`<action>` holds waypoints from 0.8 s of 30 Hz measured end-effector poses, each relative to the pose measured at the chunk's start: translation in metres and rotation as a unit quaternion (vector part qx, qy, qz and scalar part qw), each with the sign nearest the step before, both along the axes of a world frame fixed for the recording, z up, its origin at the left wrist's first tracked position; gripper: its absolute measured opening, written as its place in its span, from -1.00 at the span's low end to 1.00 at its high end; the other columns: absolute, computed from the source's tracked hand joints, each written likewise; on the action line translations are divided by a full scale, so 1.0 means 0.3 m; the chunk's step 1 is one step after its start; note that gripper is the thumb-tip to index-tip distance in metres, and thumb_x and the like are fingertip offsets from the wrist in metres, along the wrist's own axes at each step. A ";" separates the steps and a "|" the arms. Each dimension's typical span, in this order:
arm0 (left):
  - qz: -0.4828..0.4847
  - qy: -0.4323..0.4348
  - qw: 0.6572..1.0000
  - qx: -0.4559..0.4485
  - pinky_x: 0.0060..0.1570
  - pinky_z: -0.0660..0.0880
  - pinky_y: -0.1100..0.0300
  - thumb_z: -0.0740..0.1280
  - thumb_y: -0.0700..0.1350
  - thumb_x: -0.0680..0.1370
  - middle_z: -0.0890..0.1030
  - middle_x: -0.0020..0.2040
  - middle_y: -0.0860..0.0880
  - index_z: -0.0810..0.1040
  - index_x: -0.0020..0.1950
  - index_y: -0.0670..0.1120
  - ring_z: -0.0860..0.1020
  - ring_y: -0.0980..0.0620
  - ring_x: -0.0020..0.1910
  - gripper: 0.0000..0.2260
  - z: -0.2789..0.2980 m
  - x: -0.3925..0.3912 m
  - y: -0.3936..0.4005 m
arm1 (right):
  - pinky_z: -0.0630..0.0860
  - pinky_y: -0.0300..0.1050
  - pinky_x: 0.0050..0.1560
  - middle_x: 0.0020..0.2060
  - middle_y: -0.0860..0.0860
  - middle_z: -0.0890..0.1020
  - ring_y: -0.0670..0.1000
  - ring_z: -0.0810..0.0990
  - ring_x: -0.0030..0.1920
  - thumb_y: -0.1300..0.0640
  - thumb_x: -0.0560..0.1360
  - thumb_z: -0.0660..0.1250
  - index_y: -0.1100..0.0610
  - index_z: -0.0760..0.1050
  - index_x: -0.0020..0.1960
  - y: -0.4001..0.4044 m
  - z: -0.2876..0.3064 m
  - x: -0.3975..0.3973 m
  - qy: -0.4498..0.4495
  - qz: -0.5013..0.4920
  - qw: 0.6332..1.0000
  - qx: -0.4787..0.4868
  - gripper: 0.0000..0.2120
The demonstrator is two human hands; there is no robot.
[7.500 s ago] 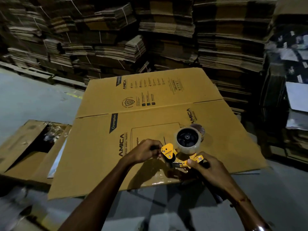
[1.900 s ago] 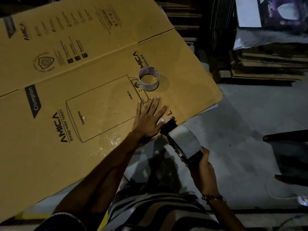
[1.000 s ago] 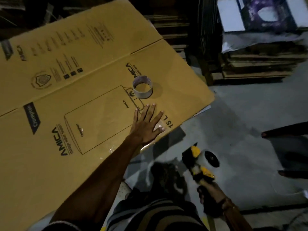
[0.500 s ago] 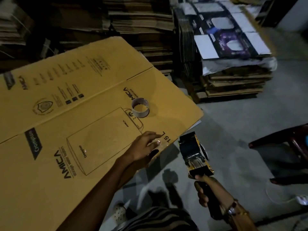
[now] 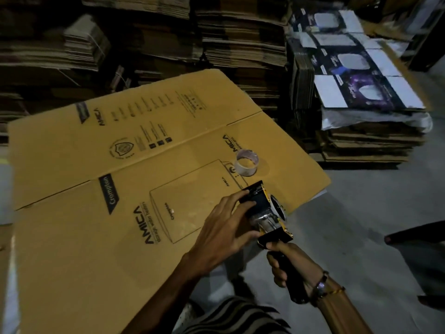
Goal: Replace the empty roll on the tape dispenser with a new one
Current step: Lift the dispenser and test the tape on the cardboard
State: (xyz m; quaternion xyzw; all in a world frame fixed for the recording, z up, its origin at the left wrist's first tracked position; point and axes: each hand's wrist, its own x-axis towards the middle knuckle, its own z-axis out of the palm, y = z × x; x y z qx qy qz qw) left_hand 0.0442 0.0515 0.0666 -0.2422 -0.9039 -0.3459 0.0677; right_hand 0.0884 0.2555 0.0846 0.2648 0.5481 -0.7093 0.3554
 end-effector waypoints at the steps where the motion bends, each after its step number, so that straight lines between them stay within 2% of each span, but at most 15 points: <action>1: 0.010 0.015 1.000 -0.005 0.22 0.50 -0.03 0.32 0.25 0.55 0.33 0.50 -0.05 0.40 0.42 -0.05 0.39 -0.07 0.40 -0.45 0.000 0.002 -0.022 | 0.29 -0.23 -0.61 -0.60 0.06 0.35 -0.01 0.29 -0.68 0.17 0.58 0.27 0.24 0.41 -0.37 -0.029 0.004 -0.006 -0.003 0.006 1.000 -0.002 -0.64; 4: 0.053 0.050 0.997 -0.016 0.18 0.52 -0.03 0.34 0.21 0.55 0.44 0.43 -0.08 0.46 0.34 -0.09 0.45 -0.10 0.33 -0.49 0.008 0.009 -0.088 | 0.29 -0.24 -0.60 -0.57 0.06 0.36 -0.03 0.29 -0.67 0.16 0.59 0.26 0.22 0.37 -0.36 -0.113 0.012 -0.020 -0.002 0.028 1.000 0.000 -0.64; 7: 0.094 0.070 0.993 -0.031 0.18 0.52 -0.02 0.31 0.21 0.56 0.50 0.38 -0.09 0.50 0.27 -0.10 0.49 -0.10 0.28 -0.55 0.020 0.024 -0.141 | 0.30 -0.24 -0.60 -0.47 0.11 0.36 -0.02 0.31 -0.66 0.15 0.57 0.30 0.24 0.39 -0.17 -0.183 0.008 -0.026 0.006 0.048 0.999 0.003 -0.79; 9: 0.113 0.089 0.989 -0.037 0.18 0.51 0.01 0.30 0.17 0.58 0.54 0.33 -0.09 0.50 0.22 -0.10 0.50 -0.08 0.24 -0.61 0.023 0.039 -0.170 | 0.31 -0.23 -0.59 -0.43 0.15 0.33 -0.01 0.31 -0.65 0.12 0.52 0.36 0.25 0.40 -0.10 -0.224 0.005 -0.024 0.016 0.062 0.998 0.005 -0.79; 12: 0.139 0.096 0.985 -0.017 0.12 0.53 0.00 0.32 0.07 0.59 0.57 0.27 -0.08 0.50 0.18 -0.09 0.54 -0.06 0.18 -0.72 0.019 0.053 -0.216 | 0.33 -0.22 -0.57 -0.47 0.13 0.34 0.01 0.31 -0.64 0.02 0.38 0.43 0.24 0.44 -0.34 -0.272 0.005 -0.023 0.028 0.094 0.995 0.030 -0.68; 14: 0.151 0.090 0.984 -0.001 0.10 0.53 0.01 0.29 0.04 0.60 0.58 0.25 -0.06 0.53 0.16 -0.09 0.55 -0.05 0.14 -0.75 0.017 0.058 -0.247 | 0.34 -0.20 -0.55 -0.53 0.11 0.34 0.01 0.32 -0.62 -0.03 0.37 0.43 0.21 0.43 -0.43 -0.300 0.009 -0.021 0.021 0.114 0.992 0.045 -0.63; 20: 0.168 0.102 0.980 0.010 0.07 0.54 0.04 0.22 0.00 0.63 0.61 0.17 -0.04 0.56 0.12 -0.10 0.56 0.00 0.12 -0.77 0.009 0.079 -0.308 | 0.36 -0.20 -0.53 -0.57 0.08 0.38 -0.01 0.34 -0.61 -0.02 0.47 0.39 0.18 0.44 -0.43 -0.348 0.007 -0.015 0.017 0.142 0.988 0.052 -0.61; 24: 0.162 0.038 0.986 0.007 0.22 0.47 0.03 0.17 0.19 0.63 0.55 0.32 -0.03 0.52 0.27 -0.08 0.51 0.00 0.24 -0.59 -0.003 0.101 -0.331 | 0.33 -0.22 -0.52 -0.58 0.07 0.37 -0.01 0.33 -0.61 0.02 0.54 0.35 0.19 0.42 -0.43 -0.366 0.009 -0.020 0.007 0.150 0.987 0.060 -0.58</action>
